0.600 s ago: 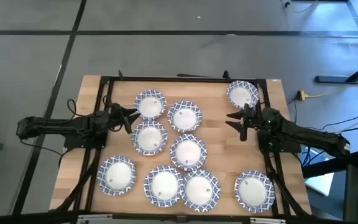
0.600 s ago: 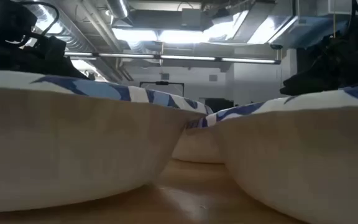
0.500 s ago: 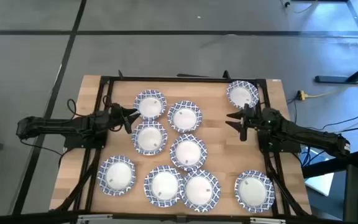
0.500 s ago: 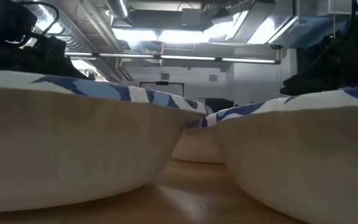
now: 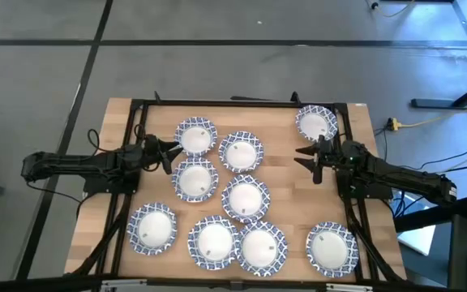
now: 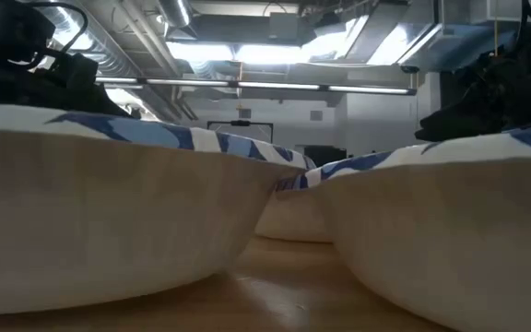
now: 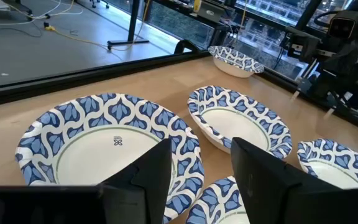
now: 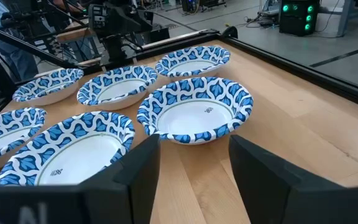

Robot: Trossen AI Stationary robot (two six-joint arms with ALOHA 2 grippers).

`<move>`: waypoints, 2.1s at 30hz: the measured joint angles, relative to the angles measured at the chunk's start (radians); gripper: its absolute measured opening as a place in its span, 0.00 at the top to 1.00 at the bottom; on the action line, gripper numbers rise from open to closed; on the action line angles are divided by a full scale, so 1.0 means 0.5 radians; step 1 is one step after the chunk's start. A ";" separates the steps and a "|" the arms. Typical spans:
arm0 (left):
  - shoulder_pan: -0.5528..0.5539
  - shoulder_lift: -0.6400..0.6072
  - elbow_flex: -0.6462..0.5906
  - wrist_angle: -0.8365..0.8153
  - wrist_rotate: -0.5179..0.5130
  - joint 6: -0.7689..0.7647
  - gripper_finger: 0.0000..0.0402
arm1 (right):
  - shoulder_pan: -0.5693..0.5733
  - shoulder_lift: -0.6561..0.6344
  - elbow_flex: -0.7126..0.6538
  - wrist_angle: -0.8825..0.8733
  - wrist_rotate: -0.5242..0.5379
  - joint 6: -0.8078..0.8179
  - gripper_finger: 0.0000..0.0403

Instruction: Nest bowls inside each other

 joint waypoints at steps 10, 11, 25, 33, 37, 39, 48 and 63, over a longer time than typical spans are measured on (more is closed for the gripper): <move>0.000 0.000 0.000 0.000 0.000 0.000 0.60 | 0.000 0.000 0.000 -0.001 0.000 0.000 0.52; 0.000 0.000 0.000 -0.001 0.000 0.000 0.60 | 0.000 0.000 0.000 0.000 0.000 0.000 0.52; 0.000 0.000 0.000 0.000 0.000 0.000 0.60 | 0.000 0.000 0.000 0.000 0.000 0.000 0.52; 0.000 0.000 0.000 0.000 0.000 0.000 0.60 | 0.000 0.000 0.000 0.000 0.000 0.000 0.52; 0.000 0.000 0.000 0.000 0.000 0.000 0.60 | 0.000 0.000 0.000 0.000 0.000 0.000 0.52; 0.000 0.000 0.000 0.000 0.000 0.000 0.60 | 0.000 0.000 0.000 0.000 0.000 0.000 0.52; 0.000 0.000 0.000 -0.001 0.000 0.000 0.60 | 0.000 0.000 0.000 0.000 0.000 0.000 0.52; 0.000 0.000 0.000 0.000 0.000 0.000 0.60 | 0.001 0.000 -0.001 0.072 0.013 0.000 0.52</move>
